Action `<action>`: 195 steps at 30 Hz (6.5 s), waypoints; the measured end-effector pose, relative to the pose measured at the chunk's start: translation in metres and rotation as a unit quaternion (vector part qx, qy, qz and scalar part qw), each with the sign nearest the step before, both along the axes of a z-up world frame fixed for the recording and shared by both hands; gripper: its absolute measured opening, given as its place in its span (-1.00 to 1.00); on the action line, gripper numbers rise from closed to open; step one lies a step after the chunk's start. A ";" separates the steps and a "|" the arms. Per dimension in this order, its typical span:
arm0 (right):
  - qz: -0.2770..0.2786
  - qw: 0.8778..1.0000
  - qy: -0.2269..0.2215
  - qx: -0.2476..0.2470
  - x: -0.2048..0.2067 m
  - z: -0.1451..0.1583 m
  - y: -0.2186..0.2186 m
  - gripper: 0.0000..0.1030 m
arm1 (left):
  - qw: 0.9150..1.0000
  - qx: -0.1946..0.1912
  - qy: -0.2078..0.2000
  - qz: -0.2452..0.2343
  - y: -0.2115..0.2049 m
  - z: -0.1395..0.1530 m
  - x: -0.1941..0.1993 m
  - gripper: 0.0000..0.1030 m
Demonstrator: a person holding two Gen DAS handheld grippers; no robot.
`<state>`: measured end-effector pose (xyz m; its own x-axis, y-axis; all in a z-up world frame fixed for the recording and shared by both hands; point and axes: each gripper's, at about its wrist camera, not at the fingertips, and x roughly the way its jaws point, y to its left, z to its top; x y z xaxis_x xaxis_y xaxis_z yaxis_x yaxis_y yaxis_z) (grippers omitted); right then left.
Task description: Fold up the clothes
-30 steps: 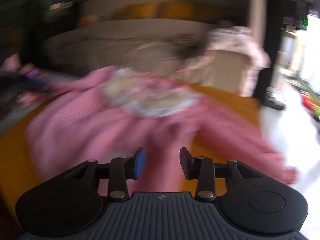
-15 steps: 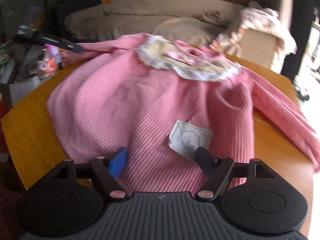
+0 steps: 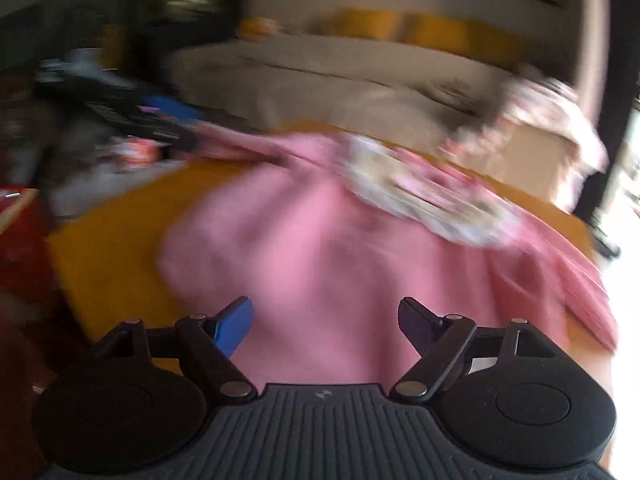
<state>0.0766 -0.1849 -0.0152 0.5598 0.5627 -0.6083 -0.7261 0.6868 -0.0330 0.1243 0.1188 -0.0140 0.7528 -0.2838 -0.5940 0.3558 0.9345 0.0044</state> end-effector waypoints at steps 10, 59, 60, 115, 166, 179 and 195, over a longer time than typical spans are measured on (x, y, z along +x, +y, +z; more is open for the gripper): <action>0.087 0.993 -0.012 -0.083 -0.003 -0.019 0.085 -0.95 | 1.000 -0.016 0.003 0.001 0.009 0.000 -0.032 1.00; -0.283 0.950 0.076 0.112 0.047 -0.032 -0.158 -0.35 | 0.978 -0.192 0.073 0.041 0.016 -0.021 -0.020 0.87; -0.276 0.950 0.084 0.123 0.047 -0.031 -0.155 -0.69 | 0.978 -0.186 0.078 0.044 0.012 -0.025 -0.015 0.87; -0.081 0.993 -0.024 0.081 -0.010 0.008 -0.034 0.70 | 0.904 -0.408 0.081 -0.104 -0.030 0.026 -0.022 0.92; -0.005 0.994 0.004 0.111 -0.015 0.042 0.007 -0.86 | 0.997 -0.007 0.030 -0.069 -0.059 -0.041 -0.079 1.00; -0.048 0.993 0.032 0.103 -0.013 0.015 -0.021 0.07 | 0.991 0.009 0.022 0.130 0.052 -0.025 -0.092 1.00; 0.147 0.988 -0.009 -0.053 -0.051 -0.026 0.094 -0.24 | 0.998 -0.044 0.044 0.023 0.018 -0.032 -0.091 1.00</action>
<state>0.0253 -0.0910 -0.0409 0.3926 0.6360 -0.6643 -0.8924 0.4382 -0.1079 0.0335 0.1366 -0.0459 0.7119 -0.3041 -0.6330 0.3083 0.9452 -0.1073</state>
